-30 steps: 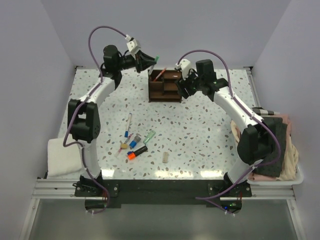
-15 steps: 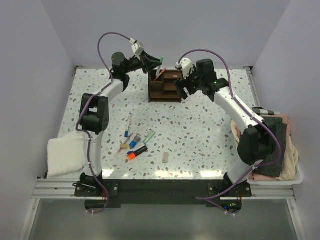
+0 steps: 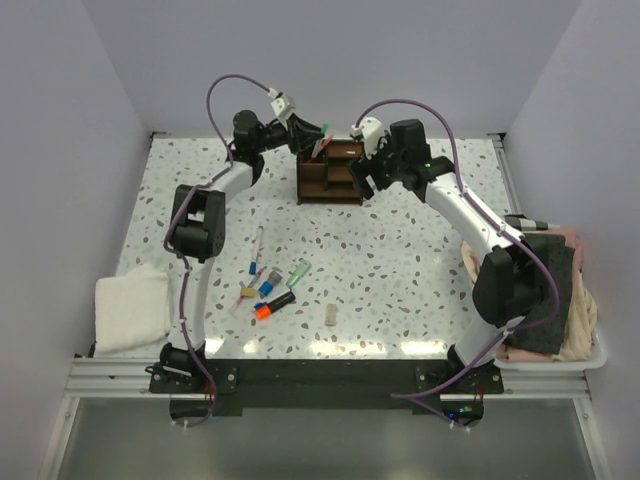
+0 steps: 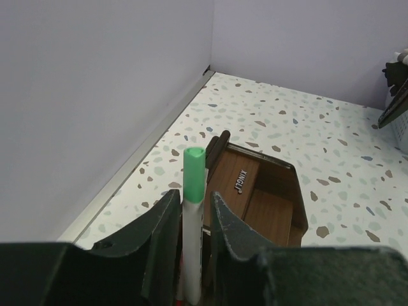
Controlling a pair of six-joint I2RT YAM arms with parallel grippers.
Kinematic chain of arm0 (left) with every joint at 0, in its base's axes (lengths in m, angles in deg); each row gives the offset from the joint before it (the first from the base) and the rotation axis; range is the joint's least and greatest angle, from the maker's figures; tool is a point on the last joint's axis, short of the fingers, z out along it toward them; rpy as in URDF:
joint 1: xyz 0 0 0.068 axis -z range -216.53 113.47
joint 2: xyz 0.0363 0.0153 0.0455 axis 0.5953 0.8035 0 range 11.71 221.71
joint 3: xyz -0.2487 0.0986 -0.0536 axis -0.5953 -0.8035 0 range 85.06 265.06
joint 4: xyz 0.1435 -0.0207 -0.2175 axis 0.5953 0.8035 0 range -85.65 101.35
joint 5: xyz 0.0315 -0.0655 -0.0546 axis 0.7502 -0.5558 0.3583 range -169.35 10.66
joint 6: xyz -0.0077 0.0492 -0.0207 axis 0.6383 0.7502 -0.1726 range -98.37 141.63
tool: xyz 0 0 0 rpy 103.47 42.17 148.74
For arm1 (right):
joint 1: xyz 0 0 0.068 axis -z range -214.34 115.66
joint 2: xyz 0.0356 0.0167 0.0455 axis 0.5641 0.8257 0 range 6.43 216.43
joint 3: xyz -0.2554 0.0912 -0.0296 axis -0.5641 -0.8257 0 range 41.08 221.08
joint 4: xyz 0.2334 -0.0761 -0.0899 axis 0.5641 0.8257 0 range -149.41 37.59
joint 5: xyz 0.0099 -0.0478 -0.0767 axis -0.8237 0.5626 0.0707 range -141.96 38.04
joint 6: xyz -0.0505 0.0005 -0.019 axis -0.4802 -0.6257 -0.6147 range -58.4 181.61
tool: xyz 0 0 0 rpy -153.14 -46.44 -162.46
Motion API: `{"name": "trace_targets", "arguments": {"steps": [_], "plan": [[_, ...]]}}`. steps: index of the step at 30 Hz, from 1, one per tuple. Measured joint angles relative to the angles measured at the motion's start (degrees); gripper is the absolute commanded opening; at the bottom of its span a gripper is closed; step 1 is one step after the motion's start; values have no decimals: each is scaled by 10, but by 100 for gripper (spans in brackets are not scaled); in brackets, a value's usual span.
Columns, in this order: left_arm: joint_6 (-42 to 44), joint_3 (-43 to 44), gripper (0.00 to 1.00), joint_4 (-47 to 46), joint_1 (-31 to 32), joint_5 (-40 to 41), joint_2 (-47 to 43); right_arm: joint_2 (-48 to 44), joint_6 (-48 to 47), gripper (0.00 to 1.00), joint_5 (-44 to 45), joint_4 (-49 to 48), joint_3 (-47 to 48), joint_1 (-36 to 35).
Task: Sort the stationery into containers
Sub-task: Place the pen in the storage box, then pick up the pen from the center of the board.
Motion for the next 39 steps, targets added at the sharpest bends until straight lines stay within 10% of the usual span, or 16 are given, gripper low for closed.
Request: {"name": "trace_targets", "arguments": {"steps": [18,28,39], "plan": [[62,-56,64,110,-18,22,-89,12,5,81,-2,-3,6,0],[283,-340,63,388,-46,97,-534,11,5,79,-24,-12,5,0],[455,-443,55,767,-47,236,-550,-1,-39,71,-78,30,5,-9]]}}
